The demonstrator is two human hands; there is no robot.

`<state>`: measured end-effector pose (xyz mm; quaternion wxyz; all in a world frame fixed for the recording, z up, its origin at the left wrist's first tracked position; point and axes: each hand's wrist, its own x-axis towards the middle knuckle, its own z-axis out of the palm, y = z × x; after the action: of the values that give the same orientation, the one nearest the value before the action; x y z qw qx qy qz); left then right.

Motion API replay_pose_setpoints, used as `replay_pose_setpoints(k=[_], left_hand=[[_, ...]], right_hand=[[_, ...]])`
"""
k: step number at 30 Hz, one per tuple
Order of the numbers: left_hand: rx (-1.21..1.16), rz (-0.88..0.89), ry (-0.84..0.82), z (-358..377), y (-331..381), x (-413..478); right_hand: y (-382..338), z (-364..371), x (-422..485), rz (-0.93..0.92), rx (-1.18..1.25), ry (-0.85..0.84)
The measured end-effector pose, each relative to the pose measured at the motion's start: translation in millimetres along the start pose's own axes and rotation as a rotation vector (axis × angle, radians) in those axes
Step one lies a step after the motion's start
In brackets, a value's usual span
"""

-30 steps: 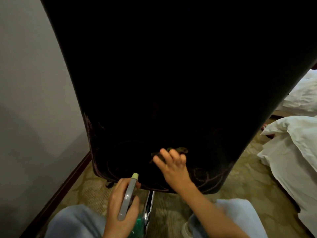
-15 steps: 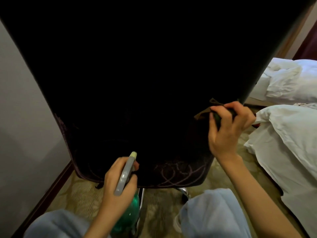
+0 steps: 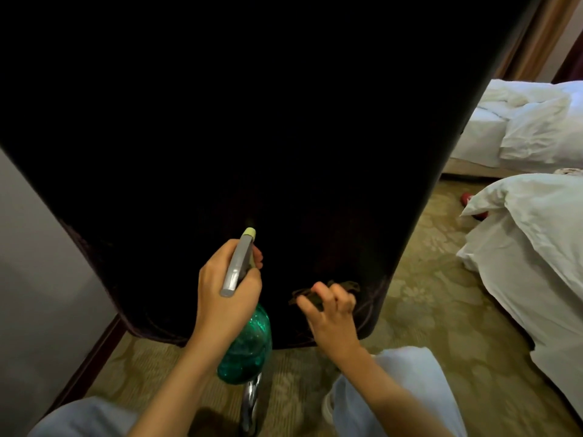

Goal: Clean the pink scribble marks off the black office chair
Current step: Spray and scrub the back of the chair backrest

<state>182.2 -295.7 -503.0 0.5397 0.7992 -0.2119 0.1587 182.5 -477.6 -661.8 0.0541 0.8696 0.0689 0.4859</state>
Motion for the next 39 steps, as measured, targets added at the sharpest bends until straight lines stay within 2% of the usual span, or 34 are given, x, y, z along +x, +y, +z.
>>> replay_pose_setpoints(k=[2, 4, 10, 14, 17, 19, 23, 25, 28, 31, 34, 39], left_hand=[[-0.001, -0.022, 0.001, -1, 0, 1], [0.022, -0.03, -0.006, -3, -1, 0], [0.031, -0.054, -0.045, -21, -5, -1], [0.056, -0.078, -0.054, -36, -12, 3], [0.044, -0.115, -0.071, -46, -18, 8], [0.029, -0.133, -0.057, -51, -19, 11], [0.037, -0.173, -0.047, -54, -19, 14], [0.043, -0.171, -0.042, -54, -19, 14], [0.04, -0.18, -0.032, -52, -18, 13], [0.033, -0.168, -0.056, -53, -18, 11], [0.043, -0.148, -0.074, -56, -17, 10], [0.04, -0.182, -0.065, -59, -19, 10]], right_hand=[[-6, -5, -4, 0.006, 0.023, -0.061], [-7, -20, 3, 0.059, 0.089, -0.048], [43, -94, 67, 0.264, 0.13, 0.344], [63, -95, 90, 0.196, 0.132, 0.368], [51, -72, 69, 0.131, 0.117, 0.375], [38, -52, 39, 0.102, 0.073, 0.32], [13, -20, -40, 0.033, -0.018, 0.098], [2, -11, -64, 0.064, -0.016, 0.01], [-6, -11, -67, 0.167, 0.006, -0.045], [-8, -25, -60, 0.179, 0.068, -0.066], [-4, -53, -22, 0.24, 0.16, 0.038], [9, -98, 91, 0.226, 0.171, 0.377]])
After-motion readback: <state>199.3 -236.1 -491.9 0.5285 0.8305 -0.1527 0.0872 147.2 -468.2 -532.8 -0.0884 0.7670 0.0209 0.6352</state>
